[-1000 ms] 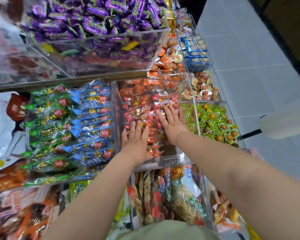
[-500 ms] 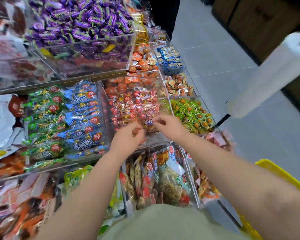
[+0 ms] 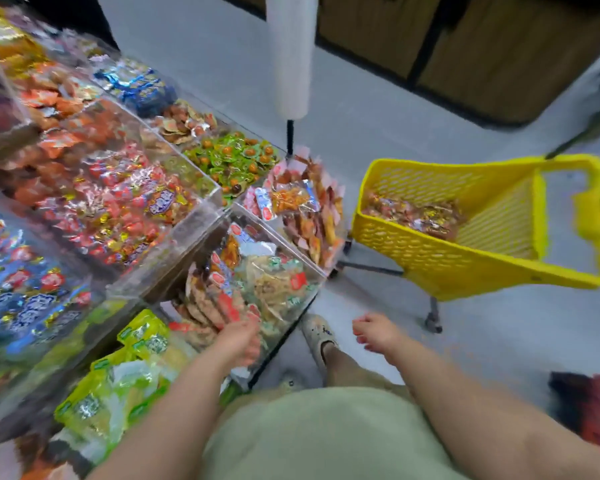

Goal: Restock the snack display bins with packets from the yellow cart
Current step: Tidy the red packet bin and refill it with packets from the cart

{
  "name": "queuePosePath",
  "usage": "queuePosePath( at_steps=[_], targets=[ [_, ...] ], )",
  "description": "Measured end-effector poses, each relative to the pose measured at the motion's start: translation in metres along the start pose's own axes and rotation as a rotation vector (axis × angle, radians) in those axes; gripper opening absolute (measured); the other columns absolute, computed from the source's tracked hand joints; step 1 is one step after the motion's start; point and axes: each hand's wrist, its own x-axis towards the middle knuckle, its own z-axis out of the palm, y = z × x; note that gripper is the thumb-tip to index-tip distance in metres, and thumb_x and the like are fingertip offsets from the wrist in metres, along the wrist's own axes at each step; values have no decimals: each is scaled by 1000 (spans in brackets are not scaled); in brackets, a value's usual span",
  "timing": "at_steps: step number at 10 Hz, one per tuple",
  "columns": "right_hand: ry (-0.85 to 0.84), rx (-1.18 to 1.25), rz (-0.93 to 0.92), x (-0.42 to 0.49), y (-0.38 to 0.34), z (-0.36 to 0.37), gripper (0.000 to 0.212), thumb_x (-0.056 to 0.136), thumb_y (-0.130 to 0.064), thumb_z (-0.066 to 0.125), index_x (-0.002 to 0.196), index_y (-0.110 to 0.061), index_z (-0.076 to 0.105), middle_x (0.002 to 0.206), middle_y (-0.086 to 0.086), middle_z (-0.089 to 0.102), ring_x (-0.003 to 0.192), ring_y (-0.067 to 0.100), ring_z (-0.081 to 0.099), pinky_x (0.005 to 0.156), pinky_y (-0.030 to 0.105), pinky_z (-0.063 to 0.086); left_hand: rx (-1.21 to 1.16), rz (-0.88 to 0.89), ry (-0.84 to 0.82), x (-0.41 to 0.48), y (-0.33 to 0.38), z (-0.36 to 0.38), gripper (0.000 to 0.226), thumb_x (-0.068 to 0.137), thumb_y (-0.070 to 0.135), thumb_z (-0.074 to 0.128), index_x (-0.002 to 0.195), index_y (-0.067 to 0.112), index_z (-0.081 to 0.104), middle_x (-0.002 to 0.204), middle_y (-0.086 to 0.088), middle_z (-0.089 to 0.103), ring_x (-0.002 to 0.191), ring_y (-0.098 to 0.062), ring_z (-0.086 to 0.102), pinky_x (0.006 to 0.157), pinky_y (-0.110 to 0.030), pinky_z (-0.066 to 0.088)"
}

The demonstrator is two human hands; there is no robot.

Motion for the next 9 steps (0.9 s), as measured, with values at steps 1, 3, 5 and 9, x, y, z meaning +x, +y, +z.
queuePosePath(
  at_steps=[1, 3, 5, 9],
  targets=[
    [78, 173, 217, -29, 91, -27, 23, 90, -5, 48, 68, -13, 47, 72, 8, 47, 55, 15, 44, 52, 21, 29, 52, -141, -110, 14, -28, 32, 17, 99, 22, 42, 87, 12, 49, 81, -9, 54, 71, -22, 50, 82, -34, 47],
    [139, 201, 407, -66, 197, -50, 25, 90, -18, 52, 67, -25, 49, 74, -4, 52, 67, 12, 50, 72, 28, 48, 414, -68, -160, 19, -30, 81, 28, 98, 17, 45, 71, 18, 51, 67, -7, 52, 52, -14, 48, 50, -20, 35],
    [183, 343, 415, -65, 218, -82, 25, 93, -15, 50, 69, -23, 48, 82, 3, 56, 80, 21, 54, 79, 32, 50, 806, 27, -197, 30, -7, 117, 24, 96, 9, 45, 74, 18, 49, 69, -1, 50, 55, -12, 46, 51, -19, 37],
    [175, 414, 309, -17, 200, -224, 8, 91, -2, 42, 87, -8, 44, 71, 6, 41, 57, 15, 38, 51, 24, 26, 712, 181, -159, 35, 68, 222, 18, 98, 16, 45, 85, 8, 56, 81, -14, 58, 69, -22, 50, 52, -26, 30]
  ],
)
